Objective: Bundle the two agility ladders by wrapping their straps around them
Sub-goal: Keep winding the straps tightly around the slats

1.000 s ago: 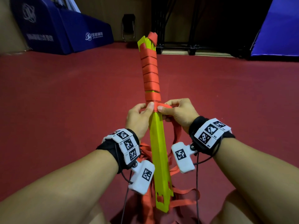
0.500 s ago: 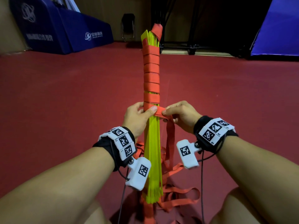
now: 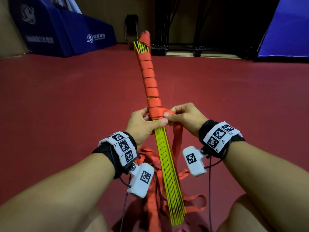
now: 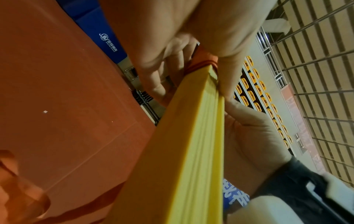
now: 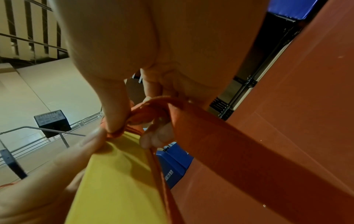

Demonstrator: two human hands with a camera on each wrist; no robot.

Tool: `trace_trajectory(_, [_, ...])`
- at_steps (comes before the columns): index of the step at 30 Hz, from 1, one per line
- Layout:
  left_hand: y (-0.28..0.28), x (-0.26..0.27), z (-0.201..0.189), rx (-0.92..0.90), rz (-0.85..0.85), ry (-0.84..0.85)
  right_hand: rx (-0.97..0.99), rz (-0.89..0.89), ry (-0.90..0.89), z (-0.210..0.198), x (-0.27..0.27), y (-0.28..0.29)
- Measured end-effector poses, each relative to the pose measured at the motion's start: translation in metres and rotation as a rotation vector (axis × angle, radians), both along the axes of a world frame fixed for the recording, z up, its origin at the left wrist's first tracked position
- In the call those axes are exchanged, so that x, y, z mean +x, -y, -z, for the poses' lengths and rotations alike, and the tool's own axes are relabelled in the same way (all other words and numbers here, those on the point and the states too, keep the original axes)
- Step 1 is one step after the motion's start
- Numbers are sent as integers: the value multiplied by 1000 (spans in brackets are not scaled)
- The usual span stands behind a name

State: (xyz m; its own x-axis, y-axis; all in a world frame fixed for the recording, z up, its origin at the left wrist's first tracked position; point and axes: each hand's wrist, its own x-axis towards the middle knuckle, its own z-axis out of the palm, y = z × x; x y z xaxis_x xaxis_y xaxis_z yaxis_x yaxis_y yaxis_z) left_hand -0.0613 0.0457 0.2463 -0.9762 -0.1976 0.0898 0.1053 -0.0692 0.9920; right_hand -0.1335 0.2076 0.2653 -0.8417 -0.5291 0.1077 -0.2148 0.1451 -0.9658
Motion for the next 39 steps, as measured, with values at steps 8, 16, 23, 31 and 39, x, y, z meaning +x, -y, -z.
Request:
trace_trajectory(8, [-1, 2, -8, 50, 41, 16, -62, 8, 57, -1, 4, -1])
trace_trajectory(16, [0, 2, -13, 122, 58, 23, -180, -7, 146, -4, 6, -1])
trace_trajectory(23, [-4, 2, -13, 157, 61, -16, -216, -35, 187, -3, 7, 3])
trace_trajectory(31, [-6, 3, -13, 225, 67, -46, -232, 4, 205, -4, 10, 8])
trace_trajectory(39, [-10, -3, -11, 100, -36, -30, -222, 178, -23, -3, 4, 10])
